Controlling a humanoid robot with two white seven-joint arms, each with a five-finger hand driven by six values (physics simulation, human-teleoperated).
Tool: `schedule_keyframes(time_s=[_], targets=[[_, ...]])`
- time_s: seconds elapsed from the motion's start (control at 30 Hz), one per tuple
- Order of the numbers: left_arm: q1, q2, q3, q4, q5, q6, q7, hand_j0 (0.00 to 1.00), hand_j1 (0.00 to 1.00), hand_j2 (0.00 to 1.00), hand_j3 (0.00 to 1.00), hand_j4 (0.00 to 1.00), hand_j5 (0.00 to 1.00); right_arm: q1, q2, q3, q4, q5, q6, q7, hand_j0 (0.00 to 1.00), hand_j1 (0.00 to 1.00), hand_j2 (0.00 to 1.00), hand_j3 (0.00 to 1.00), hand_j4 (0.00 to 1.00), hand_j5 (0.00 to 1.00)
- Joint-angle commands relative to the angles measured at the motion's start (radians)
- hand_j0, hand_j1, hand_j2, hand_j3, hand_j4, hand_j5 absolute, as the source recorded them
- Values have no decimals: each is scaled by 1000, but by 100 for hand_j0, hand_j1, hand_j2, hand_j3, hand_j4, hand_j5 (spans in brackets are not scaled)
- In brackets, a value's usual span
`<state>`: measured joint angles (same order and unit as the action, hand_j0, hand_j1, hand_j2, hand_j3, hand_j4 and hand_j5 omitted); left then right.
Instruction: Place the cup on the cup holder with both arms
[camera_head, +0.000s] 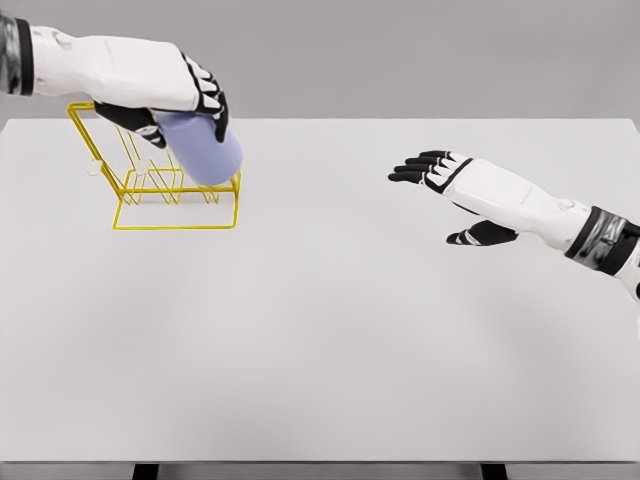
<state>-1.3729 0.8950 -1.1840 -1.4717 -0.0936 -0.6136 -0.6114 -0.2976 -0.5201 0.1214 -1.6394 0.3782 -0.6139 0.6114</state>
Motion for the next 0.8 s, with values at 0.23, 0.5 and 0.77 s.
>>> schedule_keyframes(time_s=[0.23, 0.5, 0.77], targets=[[6, 27, 3, 4, 6, 3, 1, 55, 55, 55, 55, 55, 55, 0, 0, 0, 0, -5, 3, -1, 100, 100, 100, 100, 100, 100], [17, 45, 1, 5, -11, 3, 1, 55, 55, 55, 55, 55, 55, 0, 0, 0, 0, -5, 3, -1, 100, 100, 100, 100, 100, 100], [23, 51, 1, 27, -21, 3, 1, 55, 55, 55, 55, 55, 55, 0, 0, 1, 0, -5, 3, -1, 100, 100, 100, 100, 100, 100]])
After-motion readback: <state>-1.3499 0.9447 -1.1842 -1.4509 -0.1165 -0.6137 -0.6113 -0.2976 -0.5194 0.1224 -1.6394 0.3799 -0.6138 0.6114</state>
